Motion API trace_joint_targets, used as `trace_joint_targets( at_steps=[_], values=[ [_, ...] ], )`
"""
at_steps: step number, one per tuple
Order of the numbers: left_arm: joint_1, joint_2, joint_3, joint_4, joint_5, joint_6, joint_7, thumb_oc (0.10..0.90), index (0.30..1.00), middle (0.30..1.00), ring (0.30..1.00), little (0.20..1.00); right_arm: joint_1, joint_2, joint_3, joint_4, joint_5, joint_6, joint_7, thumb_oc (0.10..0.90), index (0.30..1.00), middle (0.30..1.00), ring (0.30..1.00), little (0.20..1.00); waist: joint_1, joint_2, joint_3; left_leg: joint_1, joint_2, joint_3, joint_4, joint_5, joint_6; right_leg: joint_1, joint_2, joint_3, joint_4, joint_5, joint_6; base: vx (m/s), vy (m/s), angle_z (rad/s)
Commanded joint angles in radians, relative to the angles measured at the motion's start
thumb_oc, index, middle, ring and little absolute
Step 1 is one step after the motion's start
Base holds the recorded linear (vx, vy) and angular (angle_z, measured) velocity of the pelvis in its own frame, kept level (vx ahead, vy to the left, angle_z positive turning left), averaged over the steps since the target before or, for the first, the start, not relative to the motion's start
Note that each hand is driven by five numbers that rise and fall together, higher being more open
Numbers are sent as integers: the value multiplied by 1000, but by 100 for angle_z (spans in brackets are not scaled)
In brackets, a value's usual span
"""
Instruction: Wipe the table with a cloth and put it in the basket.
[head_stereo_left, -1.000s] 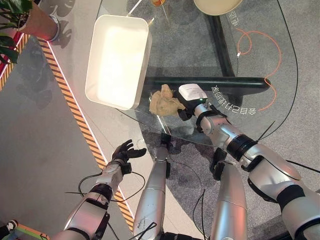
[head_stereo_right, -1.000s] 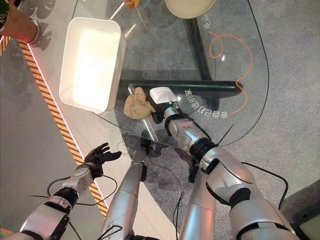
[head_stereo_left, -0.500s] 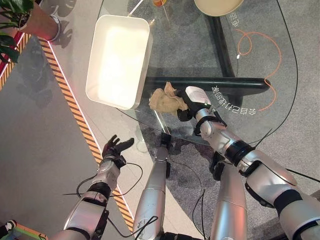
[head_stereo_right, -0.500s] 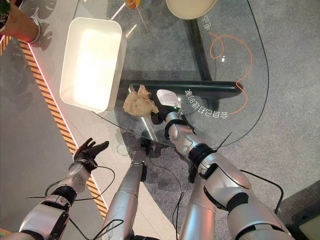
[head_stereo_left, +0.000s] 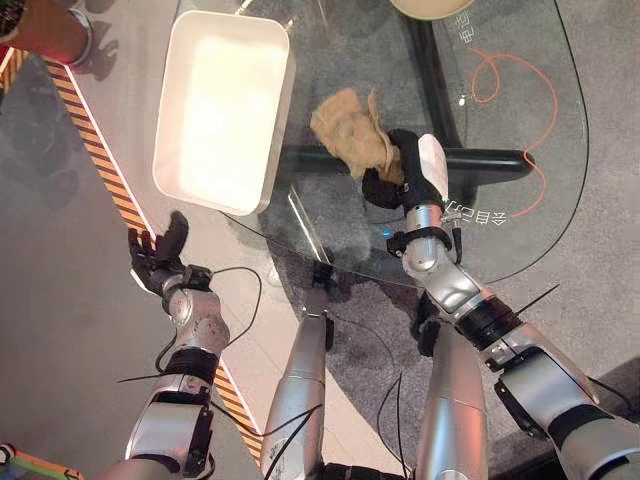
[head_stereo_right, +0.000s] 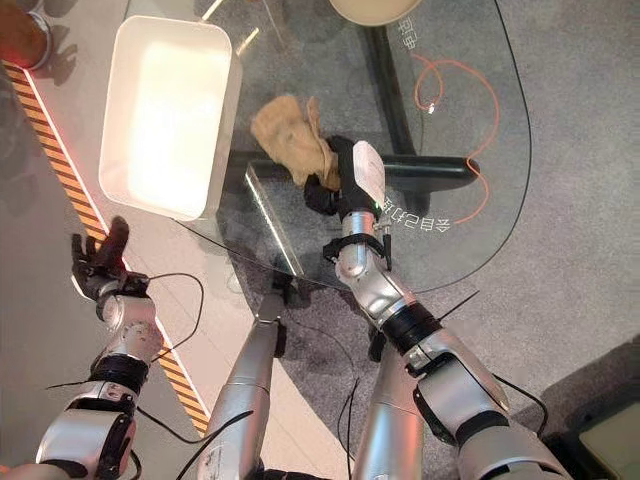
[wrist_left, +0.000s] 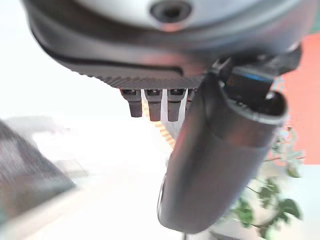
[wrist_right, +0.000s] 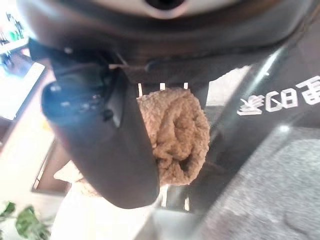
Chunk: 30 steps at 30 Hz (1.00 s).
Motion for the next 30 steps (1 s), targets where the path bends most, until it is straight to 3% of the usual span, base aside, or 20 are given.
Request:
trace_joint_targets(
  at_steps=[1,4,9,15,22,30],
  values=[
    [-14,66,54,-100,176,-170,96,800,900,900,900,900,-57,42,-48,-191,-75,-95,-70,100,300,300,300,200,1,-45,-19,31,-96,107,97,-146,131,50,66,-15,-230,157,-6,0,0,0],
    [-17,60,48,-224,300,-176,144,800,900,900,900,900,-30,36,-74,-246,-89,-105,-79,100,300,300,300,200,0,-48,-19,32,-95,107,101,-150,133,53,67,-15,-227,156,-5,0,0,0],
    [5,2,16,-428,347,-172,26,800,900,900,900,900,3,41,-118,-329,-135,-129,-63,100,300,300,300,200,-2,-45,-19,32,-99,106,110,-159,138,54,64,-11,-225,158,-2,0,0,0],
    [0,-23,-35,-579,346,-103,-136,800,900,900,900,900,14,42,-159,-409,-168,-161,-25,100,300,300,300,200,-11,-50,-19,34,-101,110,114,-164,141,60,63,-11,-233,166,3,0,0,0],
    [-19,-31,-106,-680,198,48,-369,800,900,900,900,900,39,30,-186,-474,-183,-193,19,100,300,300,300,200,-33,-51,-19,42,-102,121,115,-168,146,62,65,-1,-239,176,11,0,0,0],
    [-51,-36,-162,-686,1,177,-489,800,900,900,900,900,41,22,-181,-500,-182,-226,47,100,300,300,300,200,-53,-50,-19,50,-100,134,110,-168,146,67,62,3,-250,186,19,0,0,0]
  ],
)
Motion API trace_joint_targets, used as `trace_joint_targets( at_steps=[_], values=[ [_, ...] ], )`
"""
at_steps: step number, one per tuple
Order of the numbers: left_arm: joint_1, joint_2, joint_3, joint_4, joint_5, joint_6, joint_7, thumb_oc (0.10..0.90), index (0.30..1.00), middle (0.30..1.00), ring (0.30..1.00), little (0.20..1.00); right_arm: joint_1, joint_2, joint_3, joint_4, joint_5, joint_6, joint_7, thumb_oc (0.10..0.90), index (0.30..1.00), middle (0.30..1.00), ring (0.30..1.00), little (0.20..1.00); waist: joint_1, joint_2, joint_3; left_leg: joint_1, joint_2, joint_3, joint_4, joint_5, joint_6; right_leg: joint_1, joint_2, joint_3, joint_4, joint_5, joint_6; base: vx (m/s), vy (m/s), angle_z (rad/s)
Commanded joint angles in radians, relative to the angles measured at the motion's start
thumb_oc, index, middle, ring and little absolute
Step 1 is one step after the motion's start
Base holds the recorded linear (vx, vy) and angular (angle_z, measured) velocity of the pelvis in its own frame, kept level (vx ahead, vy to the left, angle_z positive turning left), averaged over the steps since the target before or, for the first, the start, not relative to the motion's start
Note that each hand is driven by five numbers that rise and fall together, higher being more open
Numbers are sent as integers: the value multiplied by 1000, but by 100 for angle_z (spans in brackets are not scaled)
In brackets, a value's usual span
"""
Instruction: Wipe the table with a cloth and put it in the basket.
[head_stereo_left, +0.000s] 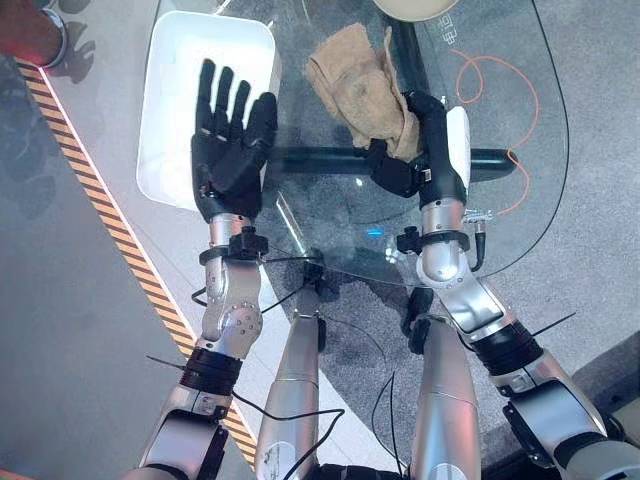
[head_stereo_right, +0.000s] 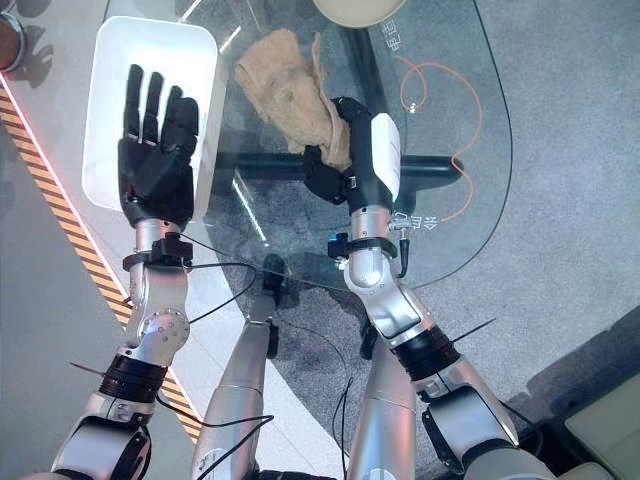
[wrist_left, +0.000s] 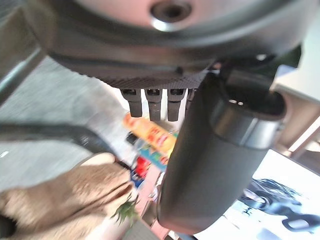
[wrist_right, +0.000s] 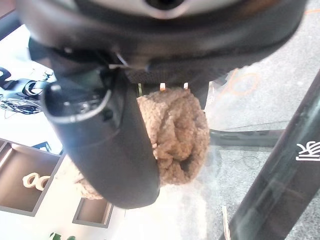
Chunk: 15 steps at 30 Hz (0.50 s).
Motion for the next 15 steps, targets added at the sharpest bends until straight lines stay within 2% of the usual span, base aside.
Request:
trace_joint_targets(
  at_steps=[1,5,15],
  values=[
    [-103,35,0,-104,-49,-12,-96,800,900,900,900,900,-104,28,-42,-231,-64,-172,7,100,300,300,300,200,-5,-36,-22,49,-90,132,102,-156,126,53,66,1,-232,176,10,0,0,0],
    [-131,41,-25,-112,-87,29,-129,800,900,900,900,900,-112,15,-27,-246,-41,-177,27,100,300,300,300,200,-12,-39,-22,50,-89,136,100,-155,125,55,67,4,-236,179,12,0,0,0],
    [-198,18,-79,-126,-151,77,-176,800,900,900,900,900,-143,29,26,-240,-32,-166,48,100,300,300,300,200,-22,-44,-22,53,-89,139,90,-151,121,56,69,10,-251,185,14,0,0,0]
  ],
)
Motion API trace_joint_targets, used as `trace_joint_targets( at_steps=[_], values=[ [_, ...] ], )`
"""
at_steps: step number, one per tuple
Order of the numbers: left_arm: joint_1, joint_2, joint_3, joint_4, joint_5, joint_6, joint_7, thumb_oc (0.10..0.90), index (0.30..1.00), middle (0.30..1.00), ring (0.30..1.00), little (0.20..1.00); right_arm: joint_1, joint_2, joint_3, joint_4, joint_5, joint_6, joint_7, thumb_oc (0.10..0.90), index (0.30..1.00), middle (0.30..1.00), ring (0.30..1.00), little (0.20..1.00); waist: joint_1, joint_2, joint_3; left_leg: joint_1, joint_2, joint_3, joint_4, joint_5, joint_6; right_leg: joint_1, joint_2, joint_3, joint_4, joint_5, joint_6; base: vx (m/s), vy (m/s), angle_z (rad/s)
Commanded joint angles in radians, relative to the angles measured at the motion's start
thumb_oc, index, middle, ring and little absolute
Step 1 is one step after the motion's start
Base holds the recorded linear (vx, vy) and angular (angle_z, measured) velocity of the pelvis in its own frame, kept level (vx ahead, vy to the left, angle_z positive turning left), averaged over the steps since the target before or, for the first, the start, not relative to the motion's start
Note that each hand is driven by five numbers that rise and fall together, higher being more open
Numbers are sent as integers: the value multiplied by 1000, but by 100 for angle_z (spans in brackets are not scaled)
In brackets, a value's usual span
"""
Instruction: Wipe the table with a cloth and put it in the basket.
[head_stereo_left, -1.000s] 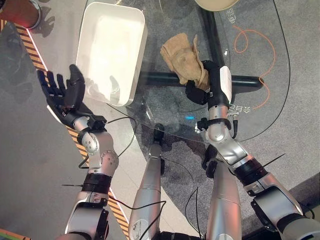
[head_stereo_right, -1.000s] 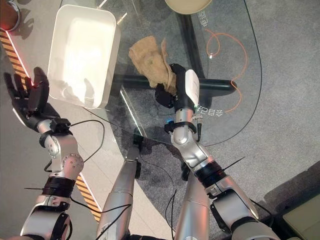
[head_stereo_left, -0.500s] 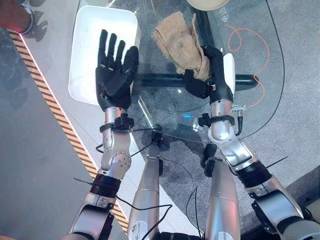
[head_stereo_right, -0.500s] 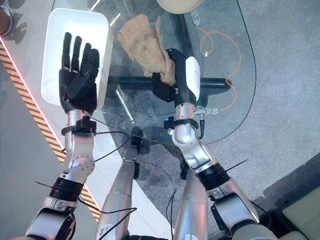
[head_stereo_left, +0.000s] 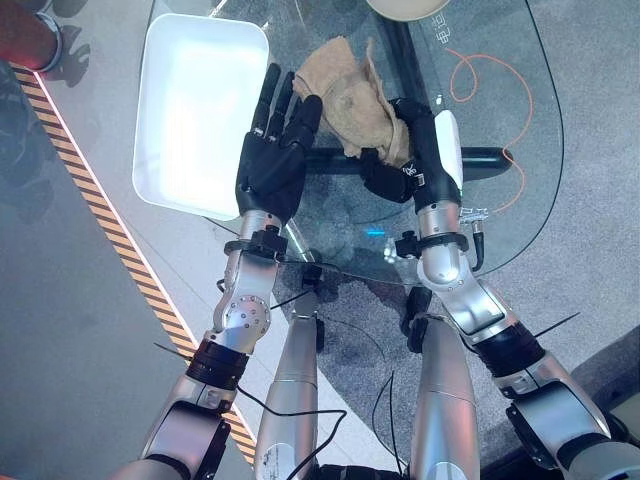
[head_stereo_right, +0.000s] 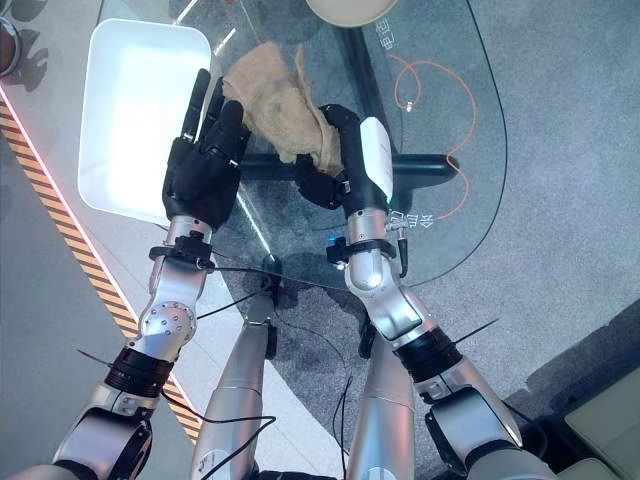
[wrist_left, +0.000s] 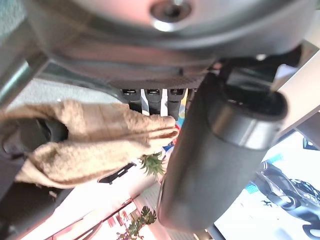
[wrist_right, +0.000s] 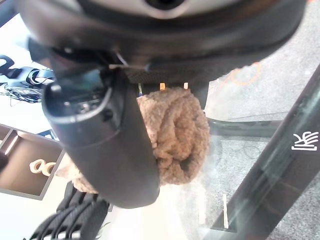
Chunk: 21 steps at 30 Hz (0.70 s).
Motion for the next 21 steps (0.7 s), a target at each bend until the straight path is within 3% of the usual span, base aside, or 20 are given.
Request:
trace_joint_targets(
  at_steps=[1,14,21],
  values=[
    [-124,11,2,-122,-5,-20,-92,800,900,900,900,900,-150,48,9,-236,-28,-143,7,100,300,300,300,200,-15,-44,-22,55,-89,139,94,-151,120,60,70,10,-251,186,13,0,0,0],
    [-165,-9,-32,-121,-11,7,-92,800,900,900,900,900,-187,70,78,-241,-25,-108,59,100,300,300,300,200,-13,-45,-22,56,-91,139,83,-146,116,63,68,7,-266,188,12,0,0,0],
    [-172,-7,-35,-95,0,13,-29,800,900,900,900,900,-207,69,89,-248,-40,-105,30,100,300,300,300,200,-10,-45,-22,59,-93,138,79,-146,115,67,67,5,-271,187,12,0,0,0]
  ],
)
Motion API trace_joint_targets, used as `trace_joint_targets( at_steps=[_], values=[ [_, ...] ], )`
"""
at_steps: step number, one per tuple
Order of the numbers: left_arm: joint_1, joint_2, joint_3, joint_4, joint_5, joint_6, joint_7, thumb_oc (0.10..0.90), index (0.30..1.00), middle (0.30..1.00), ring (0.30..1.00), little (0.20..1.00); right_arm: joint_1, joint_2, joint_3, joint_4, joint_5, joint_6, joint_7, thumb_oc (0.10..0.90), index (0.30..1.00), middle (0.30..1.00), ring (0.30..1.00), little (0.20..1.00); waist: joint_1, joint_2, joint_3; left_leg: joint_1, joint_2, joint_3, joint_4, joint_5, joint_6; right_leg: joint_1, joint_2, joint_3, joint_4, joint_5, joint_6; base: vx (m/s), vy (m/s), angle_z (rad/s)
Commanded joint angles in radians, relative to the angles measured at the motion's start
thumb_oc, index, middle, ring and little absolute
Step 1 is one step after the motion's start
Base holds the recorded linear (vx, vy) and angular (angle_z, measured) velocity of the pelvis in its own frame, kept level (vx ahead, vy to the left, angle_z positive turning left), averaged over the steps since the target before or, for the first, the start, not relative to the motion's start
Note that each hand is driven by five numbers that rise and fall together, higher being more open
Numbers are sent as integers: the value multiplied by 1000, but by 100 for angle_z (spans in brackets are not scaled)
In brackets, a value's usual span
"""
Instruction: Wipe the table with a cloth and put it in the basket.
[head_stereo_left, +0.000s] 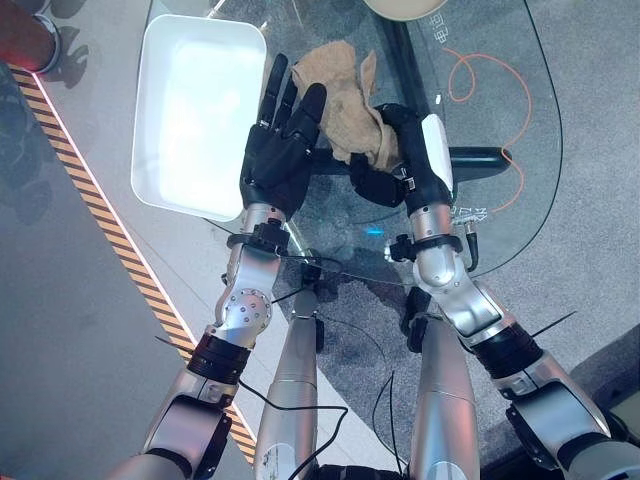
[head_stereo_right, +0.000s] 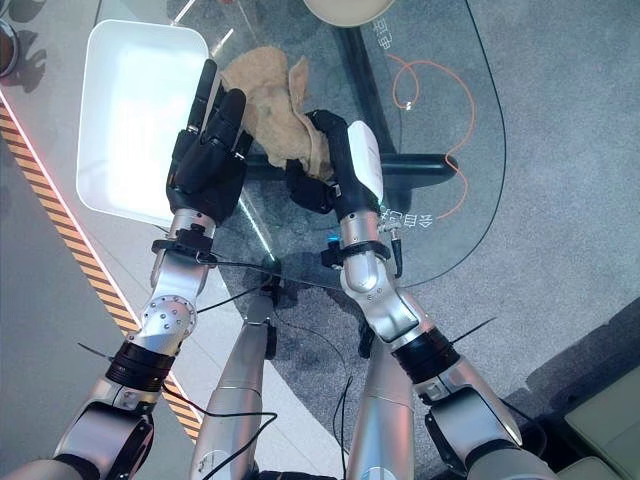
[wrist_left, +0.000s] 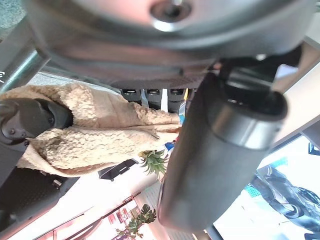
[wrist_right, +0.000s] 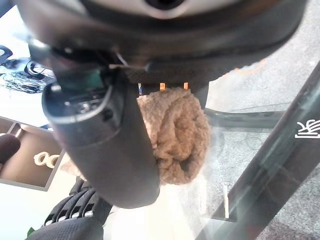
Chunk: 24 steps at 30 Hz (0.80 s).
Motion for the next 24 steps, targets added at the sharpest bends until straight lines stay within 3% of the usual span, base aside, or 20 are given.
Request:
trace_joint_targets(
  at_steps=[1,17,24],
  values=[
    [-169,-7,-33,-92,33,-18,-8,800,900,900,900,900,-201,68,57,-239,-47,-118,-7,100,300,300,300,200,-9,-45,-22,60,-93,138,77,-146,113,69,68,3,-273,188,12,0,0,0],
    [-159,-30,-5,-50,33,-22,222,800,900,900,900,900,-211,74,33,-263,-56,-120,-38,100,300,300,300,200,-6,-44,-22,54,-95,134,73,-140,112,65,64,-4,-274,188,18,0,0,0],
    [-158,-39,1,-37,25,-18,238,800,900,900,900,900,-219,77,37,-263,-54,-115,-39,100,300,300,300,200,-5,-44,-22,54,-96,135,71,-138,111,67,64,-4,-278,188,18,0,0,0]
  ],
)
